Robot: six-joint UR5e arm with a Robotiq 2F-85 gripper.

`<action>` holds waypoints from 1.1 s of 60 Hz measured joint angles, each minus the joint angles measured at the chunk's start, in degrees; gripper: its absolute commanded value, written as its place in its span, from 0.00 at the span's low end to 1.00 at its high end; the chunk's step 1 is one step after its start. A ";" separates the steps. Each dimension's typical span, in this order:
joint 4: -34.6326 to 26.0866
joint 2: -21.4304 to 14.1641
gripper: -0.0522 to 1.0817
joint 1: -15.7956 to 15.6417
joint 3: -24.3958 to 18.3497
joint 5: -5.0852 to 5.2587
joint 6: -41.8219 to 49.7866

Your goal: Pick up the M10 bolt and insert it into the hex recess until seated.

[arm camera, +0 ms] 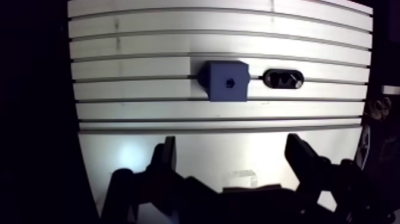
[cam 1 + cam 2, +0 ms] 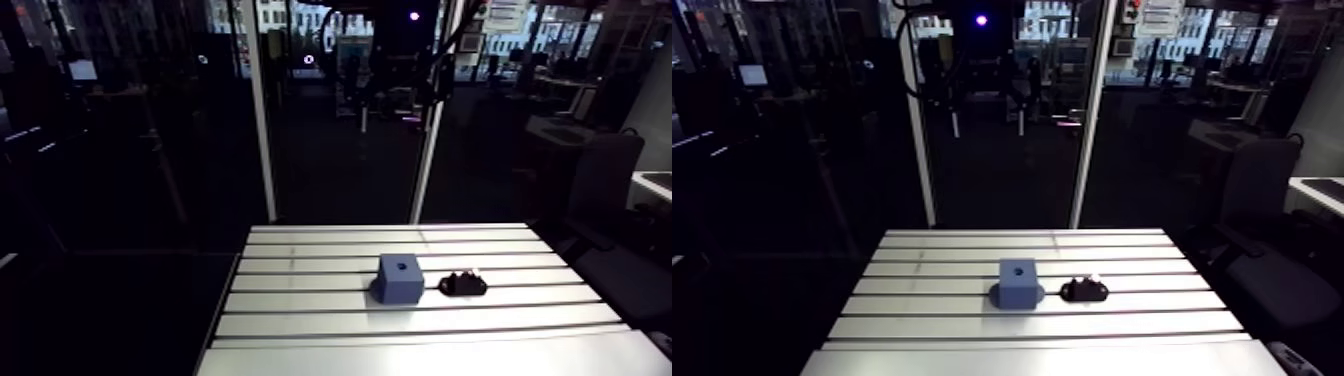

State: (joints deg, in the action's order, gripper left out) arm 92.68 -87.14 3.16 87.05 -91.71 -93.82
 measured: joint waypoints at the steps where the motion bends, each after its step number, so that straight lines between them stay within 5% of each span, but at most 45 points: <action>1: 0.00 0.00 0.05 0.00 0.00 0.00 0.00; 24: -1.96 -5.28 0.05 2.05 6.91 2.40 -3.68; 66: -0.84 -5.35 0.05 4.10 7.14 2.33 -8.93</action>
State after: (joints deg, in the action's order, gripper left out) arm 91.84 -92.49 7.26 94.19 -89.38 -102.75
